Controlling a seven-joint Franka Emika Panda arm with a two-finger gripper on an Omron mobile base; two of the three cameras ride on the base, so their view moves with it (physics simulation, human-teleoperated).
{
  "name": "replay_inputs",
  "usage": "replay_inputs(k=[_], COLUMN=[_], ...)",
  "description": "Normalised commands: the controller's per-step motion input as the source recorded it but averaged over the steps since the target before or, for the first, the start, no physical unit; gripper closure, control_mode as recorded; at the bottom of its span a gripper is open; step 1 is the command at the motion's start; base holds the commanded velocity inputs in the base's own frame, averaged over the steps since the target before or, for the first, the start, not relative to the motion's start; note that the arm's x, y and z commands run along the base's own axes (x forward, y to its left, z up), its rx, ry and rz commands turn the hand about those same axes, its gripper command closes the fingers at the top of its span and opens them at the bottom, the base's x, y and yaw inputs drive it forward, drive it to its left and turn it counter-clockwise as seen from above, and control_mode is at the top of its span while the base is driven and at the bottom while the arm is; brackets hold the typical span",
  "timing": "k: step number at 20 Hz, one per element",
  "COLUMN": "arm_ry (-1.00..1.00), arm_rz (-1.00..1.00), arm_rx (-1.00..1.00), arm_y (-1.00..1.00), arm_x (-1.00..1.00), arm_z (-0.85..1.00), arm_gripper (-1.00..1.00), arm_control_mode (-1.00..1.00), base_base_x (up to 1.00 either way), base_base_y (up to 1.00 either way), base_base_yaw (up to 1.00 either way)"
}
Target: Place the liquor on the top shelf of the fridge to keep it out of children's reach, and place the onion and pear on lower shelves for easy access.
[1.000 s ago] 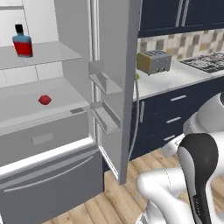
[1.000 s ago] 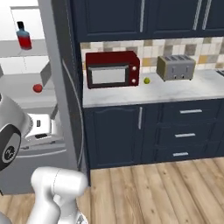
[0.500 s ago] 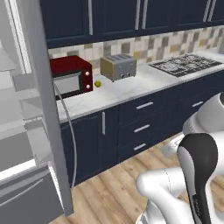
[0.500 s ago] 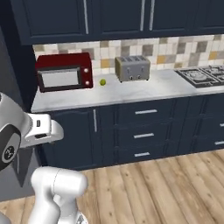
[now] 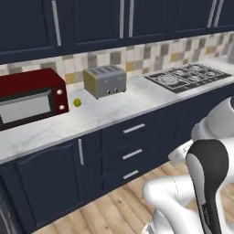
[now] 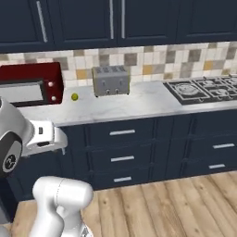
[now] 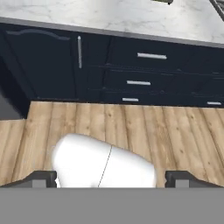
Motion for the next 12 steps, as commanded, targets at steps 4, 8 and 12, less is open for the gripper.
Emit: replay_inputs(k=[4, 8, 12], arm_ry=[0.0, 0.0, 0.0], arm_rz=[0.0, 0.0, 0.0], arm_rx=[0.0, 0.0, 0.0], arm_y=[0.0, 0.0, 0.0], arm_x=[0.0, 0.0, 0.0], arm_z=[0.0, 0.0, 0.0], arm_gripper=[-1.0, -1.0, -1.0], arm_control_mode=[1.0, 1.0, 1.0], base_base_x=[1.0, 1.0, 0.9], base_base_y=[-0.31, -0.08, 0.01], base_base_yaw=[0.2, 0.23, 0.22])
